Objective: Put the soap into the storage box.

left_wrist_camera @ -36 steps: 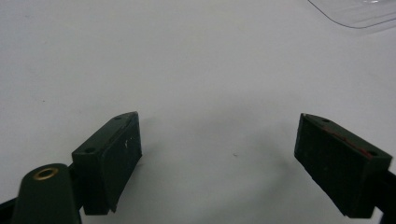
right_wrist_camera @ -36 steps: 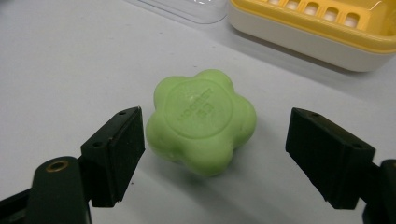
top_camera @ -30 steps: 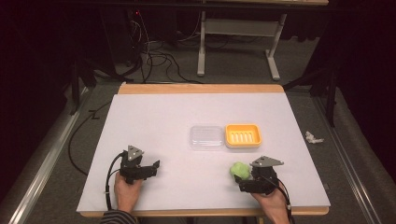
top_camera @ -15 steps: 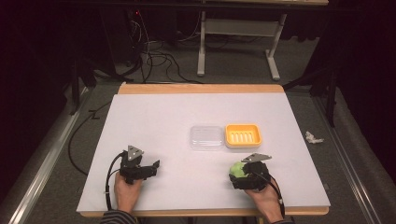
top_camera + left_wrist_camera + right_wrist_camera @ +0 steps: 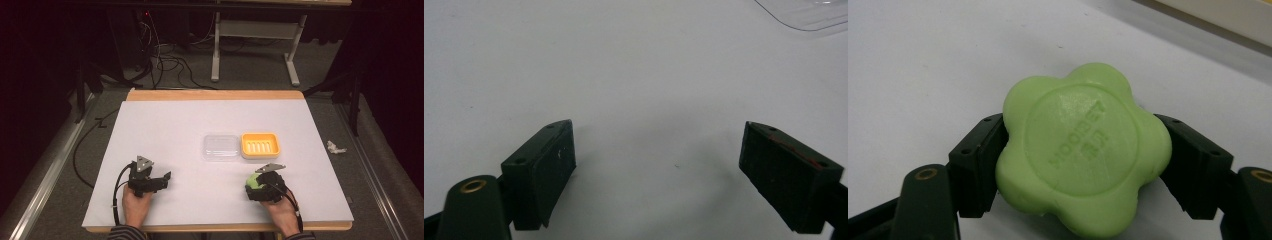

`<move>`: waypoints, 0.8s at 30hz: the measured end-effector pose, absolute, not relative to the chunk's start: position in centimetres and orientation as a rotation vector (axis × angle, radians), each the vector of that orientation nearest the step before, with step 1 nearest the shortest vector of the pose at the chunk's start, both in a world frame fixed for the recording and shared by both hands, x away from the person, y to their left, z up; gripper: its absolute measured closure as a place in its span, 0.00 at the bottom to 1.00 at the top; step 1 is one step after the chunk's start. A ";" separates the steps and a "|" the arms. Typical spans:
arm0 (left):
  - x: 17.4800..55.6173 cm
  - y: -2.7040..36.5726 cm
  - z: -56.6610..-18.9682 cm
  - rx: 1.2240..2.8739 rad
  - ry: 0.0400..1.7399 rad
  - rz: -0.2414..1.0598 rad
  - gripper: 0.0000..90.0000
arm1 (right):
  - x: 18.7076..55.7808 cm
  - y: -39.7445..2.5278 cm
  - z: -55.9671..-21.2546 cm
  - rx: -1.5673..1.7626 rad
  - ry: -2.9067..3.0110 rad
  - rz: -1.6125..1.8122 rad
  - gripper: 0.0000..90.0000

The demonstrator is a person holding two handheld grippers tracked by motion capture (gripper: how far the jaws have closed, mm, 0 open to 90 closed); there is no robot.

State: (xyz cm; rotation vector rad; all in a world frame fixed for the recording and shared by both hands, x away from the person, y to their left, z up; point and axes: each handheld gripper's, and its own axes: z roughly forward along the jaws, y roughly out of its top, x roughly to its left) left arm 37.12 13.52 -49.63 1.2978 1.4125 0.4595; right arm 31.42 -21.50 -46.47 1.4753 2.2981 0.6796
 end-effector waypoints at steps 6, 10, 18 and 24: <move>37.2 13.5 -49.6 1.295 1.413 0.459 0.17 | 31.3 -21.6 -46.5 1.420 2.307 0.697 0.30; 37.2 13.5 -49.6 1.295 1.413 0.459 0.17 | 31.1 -21.9 -46.3 1.397 2.294 0.726 0.30; 37.2 13.5 -49.6 1.294 1.414 0.459 0.17 | 31.1 -22.3 -45.8 1.379 2.274 0.760 0.30; 37.2 13.5 -49.6 1.294 1.415 0.458 0.17 | 31.2 -22.6 -45.3 1.374 2.264 0.781 0.30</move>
